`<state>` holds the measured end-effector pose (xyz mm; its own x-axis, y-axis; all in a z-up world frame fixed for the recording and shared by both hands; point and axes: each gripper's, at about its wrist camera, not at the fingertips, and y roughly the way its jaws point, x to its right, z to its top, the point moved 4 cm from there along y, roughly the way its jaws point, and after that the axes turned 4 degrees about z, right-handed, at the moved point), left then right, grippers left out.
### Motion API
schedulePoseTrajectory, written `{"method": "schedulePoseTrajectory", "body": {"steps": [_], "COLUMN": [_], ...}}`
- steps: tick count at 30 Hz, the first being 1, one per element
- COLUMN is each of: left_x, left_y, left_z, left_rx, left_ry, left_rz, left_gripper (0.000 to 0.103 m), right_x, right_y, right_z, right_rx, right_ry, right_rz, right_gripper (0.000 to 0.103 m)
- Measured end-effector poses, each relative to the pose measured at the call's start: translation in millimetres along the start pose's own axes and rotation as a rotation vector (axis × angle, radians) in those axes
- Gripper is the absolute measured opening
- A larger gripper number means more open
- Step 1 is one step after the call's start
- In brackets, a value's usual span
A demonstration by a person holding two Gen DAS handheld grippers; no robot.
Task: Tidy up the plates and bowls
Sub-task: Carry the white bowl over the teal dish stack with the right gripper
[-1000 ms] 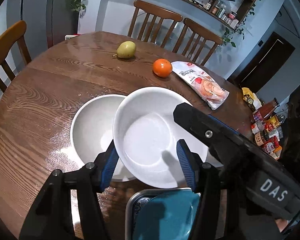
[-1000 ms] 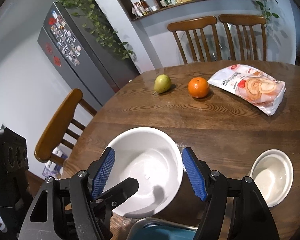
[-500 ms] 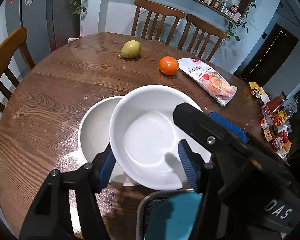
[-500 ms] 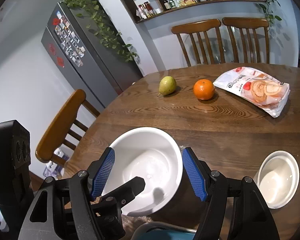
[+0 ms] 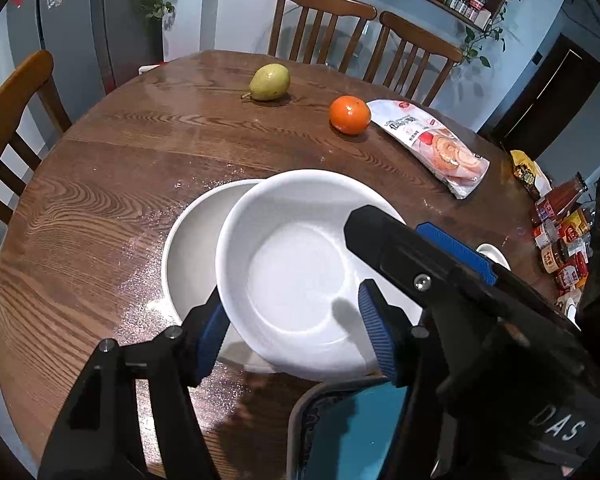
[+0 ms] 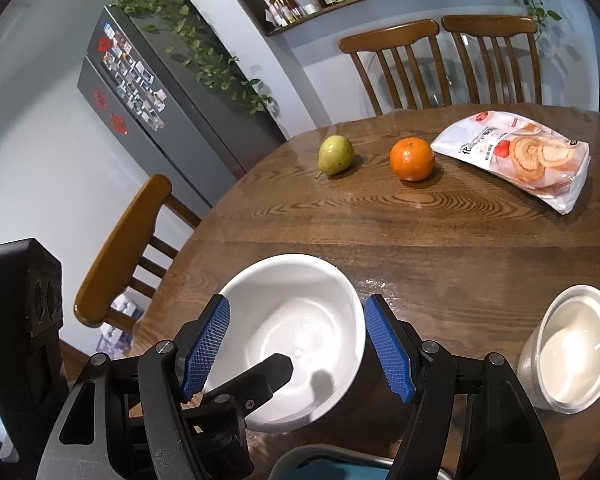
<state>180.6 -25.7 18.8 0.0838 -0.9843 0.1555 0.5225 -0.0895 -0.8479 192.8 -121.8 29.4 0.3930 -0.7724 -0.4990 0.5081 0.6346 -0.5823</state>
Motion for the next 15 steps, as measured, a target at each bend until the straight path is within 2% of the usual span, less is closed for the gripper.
{"method": "schedulePoseTrajectory", "body": {"steps": [15], "left_x": [-1.4], "left_y": [5.8], "left_z": [-1.1], "left_rx": [-0.029], "left_ry": [0.002], "left_rz": [0.003], "left_gripper": [0.066], "right_x": [0.1], "right_y": [3.5], "right_z": [-1.0], "right_rx": [-0.013], "right_ry": [0.009], "right_rz": [0.014], "right_gripper": [0.071]}}
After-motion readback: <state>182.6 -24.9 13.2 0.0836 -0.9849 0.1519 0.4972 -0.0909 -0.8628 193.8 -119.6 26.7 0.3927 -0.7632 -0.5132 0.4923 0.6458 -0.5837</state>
